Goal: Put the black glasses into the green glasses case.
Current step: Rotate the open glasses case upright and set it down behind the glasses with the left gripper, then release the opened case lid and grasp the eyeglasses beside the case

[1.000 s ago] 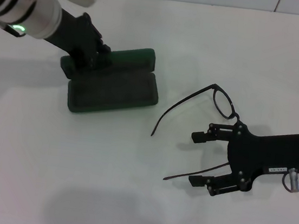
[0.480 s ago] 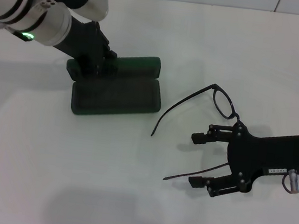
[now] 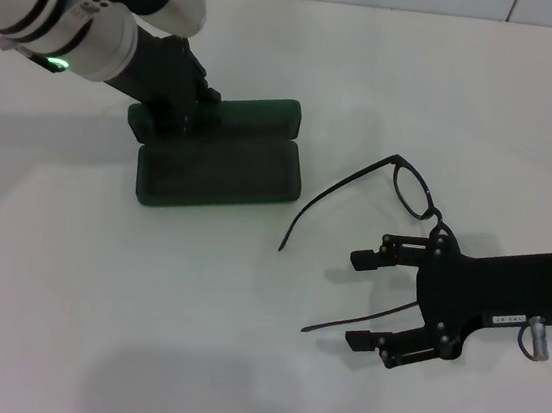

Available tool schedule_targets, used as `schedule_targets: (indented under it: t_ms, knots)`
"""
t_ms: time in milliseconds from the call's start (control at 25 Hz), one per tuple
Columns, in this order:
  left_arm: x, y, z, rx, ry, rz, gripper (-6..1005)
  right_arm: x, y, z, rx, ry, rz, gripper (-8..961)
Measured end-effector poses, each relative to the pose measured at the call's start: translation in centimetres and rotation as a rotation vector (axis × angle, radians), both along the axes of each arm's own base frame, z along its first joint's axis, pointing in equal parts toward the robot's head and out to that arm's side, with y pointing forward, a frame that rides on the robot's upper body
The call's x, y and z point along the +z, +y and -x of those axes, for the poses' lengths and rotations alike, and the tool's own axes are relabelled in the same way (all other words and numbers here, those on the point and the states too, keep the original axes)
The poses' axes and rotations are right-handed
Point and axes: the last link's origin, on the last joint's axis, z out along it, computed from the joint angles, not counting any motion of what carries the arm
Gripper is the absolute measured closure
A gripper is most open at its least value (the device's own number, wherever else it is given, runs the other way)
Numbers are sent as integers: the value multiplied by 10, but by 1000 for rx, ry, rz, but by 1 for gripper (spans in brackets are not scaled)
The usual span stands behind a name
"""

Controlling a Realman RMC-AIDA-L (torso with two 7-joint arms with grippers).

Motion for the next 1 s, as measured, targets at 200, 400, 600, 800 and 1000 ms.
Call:
schedule_targets:
  t_ms: [200,400,600,800,1000]
  knots:
    - [-4,0,2,-13,7,-19,778,0,0,0,0,0,0,100]
    - [-8,-2,1,-24,16,-9,776,-1,0,0,0,-2,0,100]
    - [-6,-2,-3,-14,-20,-12,623,-1,0,0,0,-3,-2,100]
    - [9,-5,-11,71,-178,-49,506,-1,0,0,-1,-3,-4,99]
    - [32,-18,2,234,-437,-1,398,3,2,0,-18,5,-6,99]
